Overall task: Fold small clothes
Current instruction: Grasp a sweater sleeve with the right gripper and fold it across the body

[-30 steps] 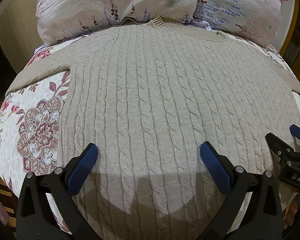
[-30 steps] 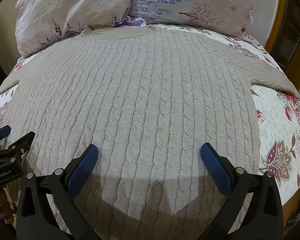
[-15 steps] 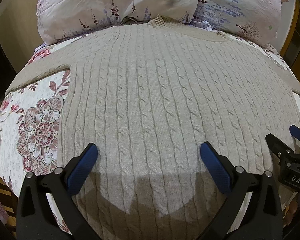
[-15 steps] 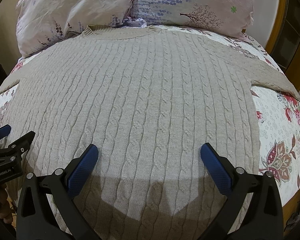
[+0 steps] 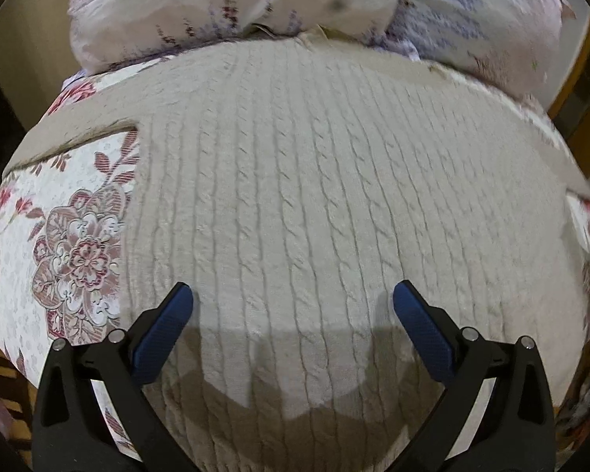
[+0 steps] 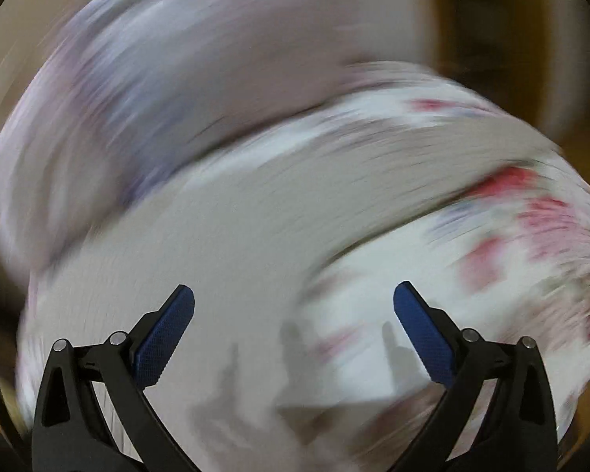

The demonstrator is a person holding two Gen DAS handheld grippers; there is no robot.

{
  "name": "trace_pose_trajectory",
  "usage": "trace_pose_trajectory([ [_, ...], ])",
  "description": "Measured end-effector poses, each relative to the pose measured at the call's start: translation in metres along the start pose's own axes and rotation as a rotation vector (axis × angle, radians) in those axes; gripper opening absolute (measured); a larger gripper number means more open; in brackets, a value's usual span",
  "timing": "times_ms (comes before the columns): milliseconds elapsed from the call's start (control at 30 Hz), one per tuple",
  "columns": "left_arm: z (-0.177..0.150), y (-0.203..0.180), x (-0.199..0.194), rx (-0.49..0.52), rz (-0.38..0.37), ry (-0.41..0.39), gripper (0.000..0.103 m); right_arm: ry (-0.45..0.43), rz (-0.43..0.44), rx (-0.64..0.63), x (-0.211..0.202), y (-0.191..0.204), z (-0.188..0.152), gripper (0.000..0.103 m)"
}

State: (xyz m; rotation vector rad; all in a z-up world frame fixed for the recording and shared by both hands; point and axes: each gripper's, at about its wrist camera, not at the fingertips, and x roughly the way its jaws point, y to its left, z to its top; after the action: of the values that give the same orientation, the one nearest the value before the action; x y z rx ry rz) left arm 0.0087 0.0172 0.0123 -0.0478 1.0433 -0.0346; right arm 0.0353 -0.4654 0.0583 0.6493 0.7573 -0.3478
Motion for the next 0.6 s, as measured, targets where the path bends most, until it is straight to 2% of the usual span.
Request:
trace_pose_trajectory([
  [33,0.002,0.003,-0.002,-0.015,0.008,-0.015,0.101,-0.015,-0.024,0.115,0.006,-0.032,0.027,0.087],
  [167,0.008,0.015,-0.01,-0.05,0.034,-0.084,0.101,-0.039,-0.09,0.399,0.03,-0.117,0.083,0.081],
  [300,0.02,0.034,-0.018,-0.087,0.133,-0.142,0.101,-0.033,-0.054,0.569,0.053,-0.167,0.098,0.064],
  [367,0.028,0.052,-0.019,-0.137,0.147,-0.138,0.101,-0.063,-0.072,0.584,0.058,-0.172,0.101,0.059],
  [433,0.034,0.078,-0.021,-0.216,0.093,-0.145,0.101,-0.073,-0.104,0.563,0.064,-0.171,0.106,0.049],
  [500,0.04,0.101,-0.022,-0.292,0.032,-0.152,0.101,-0.033,-0.126,0.515,0.075,-0.169,0.114,0.008],
  [567,0.046,0.134,-0.024,-0.397,0.012,-0.161,0.101,-0.083,-0.129,0.449,0.067,-0.157,0.12,0.008],
  [600,0.048,0.147,-0.025,-0.432,0.015,-0.168,0.101,-0.133,-0.093,0.379,0.057,-0.137,0.123,0.008],
])
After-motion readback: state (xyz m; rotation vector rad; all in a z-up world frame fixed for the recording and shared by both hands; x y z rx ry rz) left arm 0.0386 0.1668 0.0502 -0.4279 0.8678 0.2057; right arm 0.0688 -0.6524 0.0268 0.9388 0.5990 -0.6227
